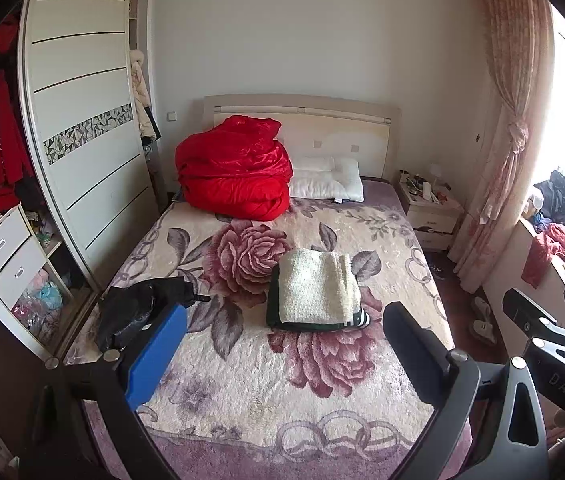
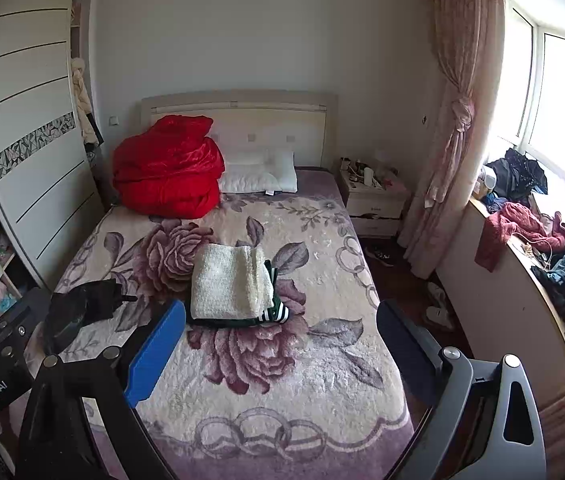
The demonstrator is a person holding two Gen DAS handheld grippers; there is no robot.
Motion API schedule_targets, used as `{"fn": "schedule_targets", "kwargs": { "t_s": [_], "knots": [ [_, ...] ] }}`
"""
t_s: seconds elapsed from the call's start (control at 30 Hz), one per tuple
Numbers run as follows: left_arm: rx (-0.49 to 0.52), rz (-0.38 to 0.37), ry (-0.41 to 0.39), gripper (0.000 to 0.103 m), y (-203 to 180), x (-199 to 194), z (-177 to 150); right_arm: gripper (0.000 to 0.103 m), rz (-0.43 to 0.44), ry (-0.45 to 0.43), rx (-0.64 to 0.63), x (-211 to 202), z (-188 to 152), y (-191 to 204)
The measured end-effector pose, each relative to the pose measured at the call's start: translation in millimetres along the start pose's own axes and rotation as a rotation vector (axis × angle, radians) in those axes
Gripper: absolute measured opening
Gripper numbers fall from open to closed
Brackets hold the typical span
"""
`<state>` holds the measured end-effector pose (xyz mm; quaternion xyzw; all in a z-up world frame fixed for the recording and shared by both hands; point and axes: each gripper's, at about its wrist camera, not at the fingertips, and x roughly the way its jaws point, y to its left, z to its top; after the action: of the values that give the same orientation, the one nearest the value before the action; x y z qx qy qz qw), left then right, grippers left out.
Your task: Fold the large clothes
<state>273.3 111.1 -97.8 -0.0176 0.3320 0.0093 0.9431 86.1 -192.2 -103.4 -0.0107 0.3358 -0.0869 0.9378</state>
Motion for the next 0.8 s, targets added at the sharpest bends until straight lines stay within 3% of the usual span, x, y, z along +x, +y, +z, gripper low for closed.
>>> {"fn": "schedule_targets", "kwargs": {
  "t_s": [0.8],
  "knots": [
    [0.014,0.023,-0.002,0.100,-5.2,-2.3,3.1,0.099,-0.013,-0.028,0.003,-4.0,-8.9,2.4]
  ]
}}
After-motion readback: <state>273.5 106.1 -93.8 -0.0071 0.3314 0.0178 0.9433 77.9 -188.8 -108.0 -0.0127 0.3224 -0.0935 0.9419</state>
